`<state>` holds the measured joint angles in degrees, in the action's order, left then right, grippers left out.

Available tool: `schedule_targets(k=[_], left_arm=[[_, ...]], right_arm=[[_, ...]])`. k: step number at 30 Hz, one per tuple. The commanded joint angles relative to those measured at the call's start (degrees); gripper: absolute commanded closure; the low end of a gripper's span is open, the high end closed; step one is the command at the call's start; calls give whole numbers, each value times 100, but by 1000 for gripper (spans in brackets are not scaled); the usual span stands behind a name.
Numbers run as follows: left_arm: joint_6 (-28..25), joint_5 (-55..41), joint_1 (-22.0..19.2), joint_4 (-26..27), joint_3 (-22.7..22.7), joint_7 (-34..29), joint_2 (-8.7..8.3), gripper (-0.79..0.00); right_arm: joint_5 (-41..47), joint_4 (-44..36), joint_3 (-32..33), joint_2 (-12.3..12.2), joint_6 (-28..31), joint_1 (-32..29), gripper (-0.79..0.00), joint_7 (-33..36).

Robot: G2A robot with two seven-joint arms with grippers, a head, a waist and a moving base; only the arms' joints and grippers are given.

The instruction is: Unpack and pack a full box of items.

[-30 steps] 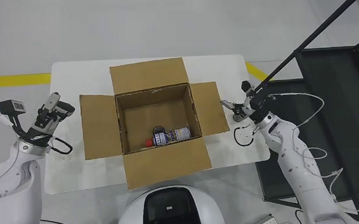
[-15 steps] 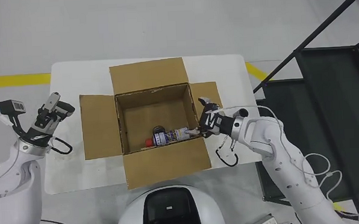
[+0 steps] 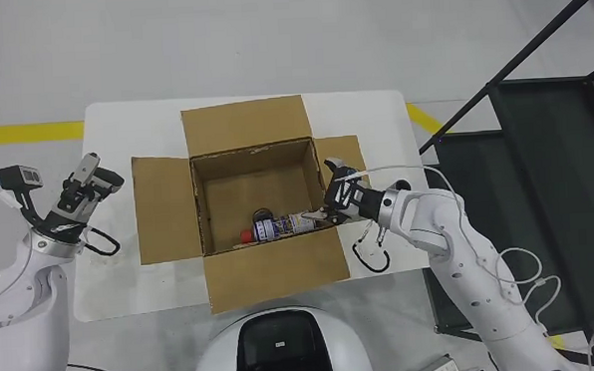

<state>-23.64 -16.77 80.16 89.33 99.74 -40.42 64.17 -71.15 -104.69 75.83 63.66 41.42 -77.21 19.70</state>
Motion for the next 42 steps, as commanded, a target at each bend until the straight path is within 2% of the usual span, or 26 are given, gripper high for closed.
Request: schedule_targets(k=[1, 28, 31, 35, 42], left_arm=[[0, 0, 0, 0, 0, 0, 0, -785], [0, 0, 0, 0, 0, 0, 0, -785], [0, 0, 0, 0, 0, 0, 0, -785], [0, 0, 0, 0, 0, 0, 0, -785], [0, 0, 0, 0, 0, 0, 0, -785]], right_arm=[[0, 0, 0, 0, 0, 0, -785, 0], [19, -7, -25, 1, 27, 15, -785, -1], [-35, 138, -178, 0, 317, 388, -785, 228], [-60, 488, -699, 67, 516, 1014, -785, 437], [1029, 1631, -1891, 354, 464, 2418, -785, 1605]])
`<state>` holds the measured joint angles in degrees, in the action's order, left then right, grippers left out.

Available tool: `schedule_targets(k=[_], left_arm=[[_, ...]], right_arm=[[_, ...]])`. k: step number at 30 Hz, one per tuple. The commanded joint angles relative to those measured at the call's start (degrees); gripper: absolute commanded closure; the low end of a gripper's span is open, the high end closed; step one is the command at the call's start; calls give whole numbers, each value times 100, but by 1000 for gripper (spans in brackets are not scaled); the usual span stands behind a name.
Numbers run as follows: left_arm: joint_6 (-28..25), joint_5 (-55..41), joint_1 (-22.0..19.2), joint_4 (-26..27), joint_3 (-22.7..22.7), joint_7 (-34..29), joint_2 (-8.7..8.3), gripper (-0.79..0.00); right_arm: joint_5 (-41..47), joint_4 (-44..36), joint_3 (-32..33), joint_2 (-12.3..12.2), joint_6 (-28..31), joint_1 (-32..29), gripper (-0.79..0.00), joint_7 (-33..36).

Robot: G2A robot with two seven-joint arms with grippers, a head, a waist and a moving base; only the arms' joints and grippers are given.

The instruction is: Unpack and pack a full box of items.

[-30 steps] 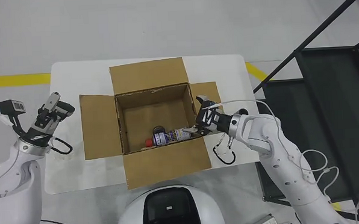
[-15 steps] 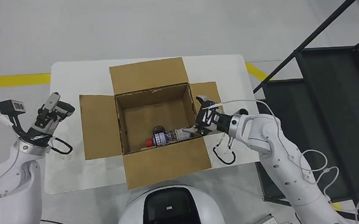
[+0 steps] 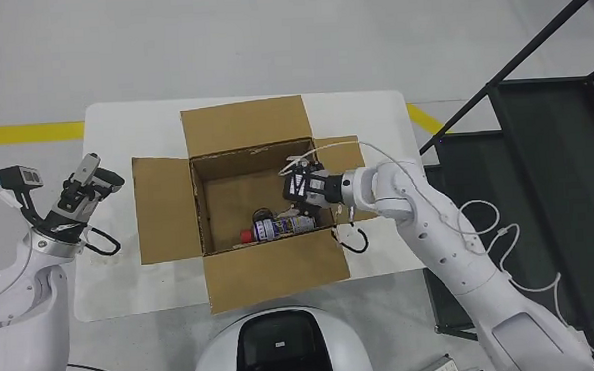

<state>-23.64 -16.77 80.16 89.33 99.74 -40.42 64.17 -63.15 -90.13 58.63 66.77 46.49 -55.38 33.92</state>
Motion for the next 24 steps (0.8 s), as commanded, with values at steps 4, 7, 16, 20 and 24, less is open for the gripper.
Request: schedule_targets(k=[4, 7, 16, 20, 24], left_arm=[[0, 0, 0, 0, 0, 0, 0, -785], [0, 0, 0, 0, 0, 0, 0, -785], [0, 0, 0, 0, 0, 0, 0, -785], [0, 0, 0, 0, 0, 0, 0, -785], [0, 0, 0, 0, 0, 0, 0, -785]], right_arm=[[805, 686, -739, 229, -231, 817, -785, 636], [997, 1026, -1092, 356, -400, 1107, -785, 783], [1047, 1152, -1202, 404, -453, 1197, -785, 748], [1047, 1152, -1202, 404, -453, 1197, -785, 748], [1047, 1152, -1202, 404, -453, 1197, -785, 748]])
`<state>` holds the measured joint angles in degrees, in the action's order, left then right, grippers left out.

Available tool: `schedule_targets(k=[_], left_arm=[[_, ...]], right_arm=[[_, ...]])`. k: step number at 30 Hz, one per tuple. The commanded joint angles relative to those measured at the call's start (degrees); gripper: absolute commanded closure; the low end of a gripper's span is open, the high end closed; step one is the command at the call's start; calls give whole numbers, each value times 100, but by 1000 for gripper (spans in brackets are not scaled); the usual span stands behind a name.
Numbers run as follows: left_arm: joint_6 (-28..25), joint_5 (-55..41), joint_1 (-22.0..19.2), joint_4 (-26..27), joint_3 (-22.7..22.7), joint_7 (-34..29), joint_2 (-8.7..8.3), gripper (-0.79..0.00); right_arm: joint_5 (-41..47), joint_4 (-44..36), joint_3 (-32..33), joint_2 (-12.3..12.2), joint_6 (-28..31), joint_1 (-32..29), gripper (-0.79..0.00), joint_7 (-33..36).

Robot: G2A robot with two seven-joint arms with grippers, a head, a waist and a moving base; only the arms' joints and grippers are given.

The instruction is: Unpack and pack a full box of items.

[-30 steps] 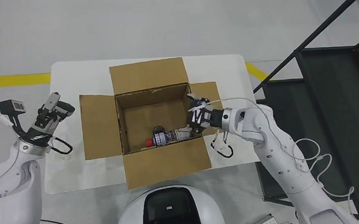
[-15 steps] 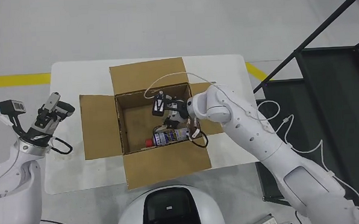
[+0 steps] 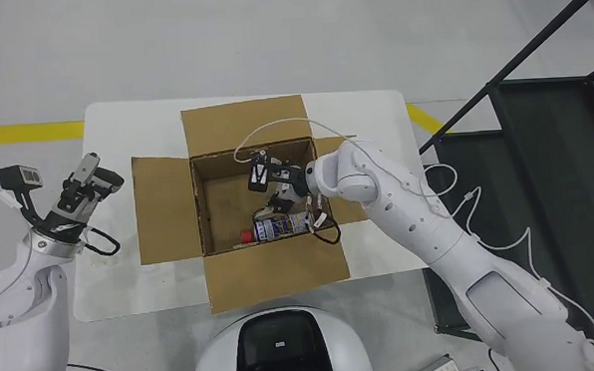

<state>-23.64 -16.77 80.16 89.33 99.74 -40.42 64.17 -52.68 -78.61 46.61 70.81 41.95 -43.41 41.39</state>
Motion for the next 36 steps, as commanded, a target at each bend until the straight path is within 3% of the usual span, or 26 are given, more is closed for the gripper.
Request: schedule_targets(k=[1, 7, 15, 19, 26, 28, 32, 36], left_arm=[[0, 0, 0, 0, 0, 0, 0, -785], [0, 0, 0, 0, 0, 0, 0, -785], [0, 0, 0, 0, 0, 0, 0, -785], [0, 0, 0, 0, 0, 0, 0, -785], [0, 0, 0, 0, 0, 0, 0, -785], [0, 0, 0, 0, 0, 0, 0, -785], [0, 0, 0, 0, 0, 0, 0, -785], [0, 0, 0, 0, 0, 0, 0, -785]], right_arm=[[0, 0, 0, 0, 0, 0, -785, 0], [65, 428, -270, 97, 335, 334, -785, 90], [468, 1978, -1078, 532, 1070, 1298, -785, 60], [509, 2658, -1453, 792, 1267, 1588, -637, -148], [165, 3414, -1905, 1175, 1262, 1866, -594, -641], [-31, 3596, -2023, 1274, 1225, 1921, -511, -790], [-284, 3967, -2228, 1473, 1206, 1980, -486, -1059], [-424, 4303, -2387, 1664, 1237, 2028, -400, -1214]])
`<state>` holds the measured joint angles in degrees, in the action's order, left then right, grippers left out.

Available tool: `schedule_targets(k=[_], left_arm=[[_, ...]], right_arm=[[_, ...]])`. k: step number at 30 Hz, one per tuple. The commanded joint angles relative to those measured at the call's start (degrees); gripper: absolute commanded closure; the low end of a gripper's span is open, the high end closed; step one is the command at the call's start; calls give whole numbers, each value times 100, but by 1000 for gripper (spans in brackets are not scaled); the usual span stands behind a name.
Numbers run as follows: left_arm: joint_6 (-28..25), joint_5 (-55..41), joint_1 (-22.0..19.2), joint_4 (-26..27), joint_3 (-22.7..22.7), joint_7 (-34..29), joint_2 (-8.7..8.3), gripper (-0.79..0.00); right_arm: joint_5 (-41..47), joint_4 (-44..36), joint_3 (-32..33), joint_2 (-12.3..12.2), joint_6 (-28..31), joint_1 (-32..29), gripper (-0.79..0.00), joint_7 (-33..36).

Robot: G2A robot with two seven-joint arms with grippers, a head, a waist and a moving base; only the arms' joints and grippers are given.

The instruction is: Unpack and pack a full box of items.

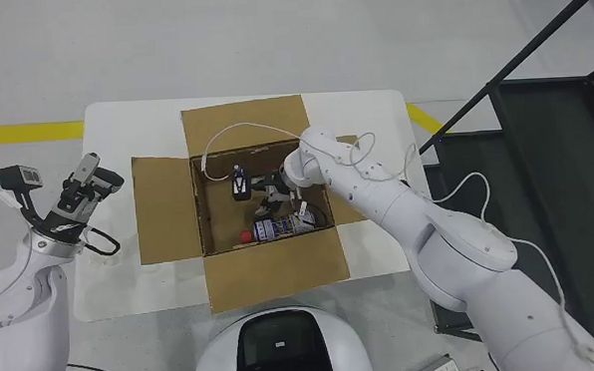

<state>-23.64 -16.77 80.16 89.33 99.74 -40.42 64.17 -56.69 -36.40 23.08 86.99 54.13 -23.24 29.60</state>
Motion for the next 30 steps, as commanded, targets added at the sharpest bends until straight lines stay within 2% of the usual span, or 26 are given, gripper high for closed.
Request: schedule_targets(k=[1, 12, 24, 26, 28, 29, 30], left_arm=[[0, 0, 0, 0, 0, 0, 0, -785], [0, 0, 0, 0, 0, 0, 0, -785], [0, 0, 0, 0, 0, 0, 0, -785], [0, 0, 0, 0, 0, 0, 0, -785], [0, 0, 0, 0, 0, 0, 0, -785], [0, 0, 0, 0, 0, 0, 0, -785], [0, 0, 0, 0, 0, 0, 0, -785]], right_arm=[[-28, 165, -54, 89, 38, 23, -391, -92], [-247, 956, -272, 489, 172, 130, -376, -333], [-380, 1548, -367, 800, 253, 151, -314, -557], [-406, 1617, -376, 840, 264, 161, -228, -598], [-436, 1678, -383, 876, 272, 174, -49, -640], [-449, 1700, -384, 893, 275, 182, 0, -669], [-467, 1718, -388, 909, 281, 189, 0, -694]])
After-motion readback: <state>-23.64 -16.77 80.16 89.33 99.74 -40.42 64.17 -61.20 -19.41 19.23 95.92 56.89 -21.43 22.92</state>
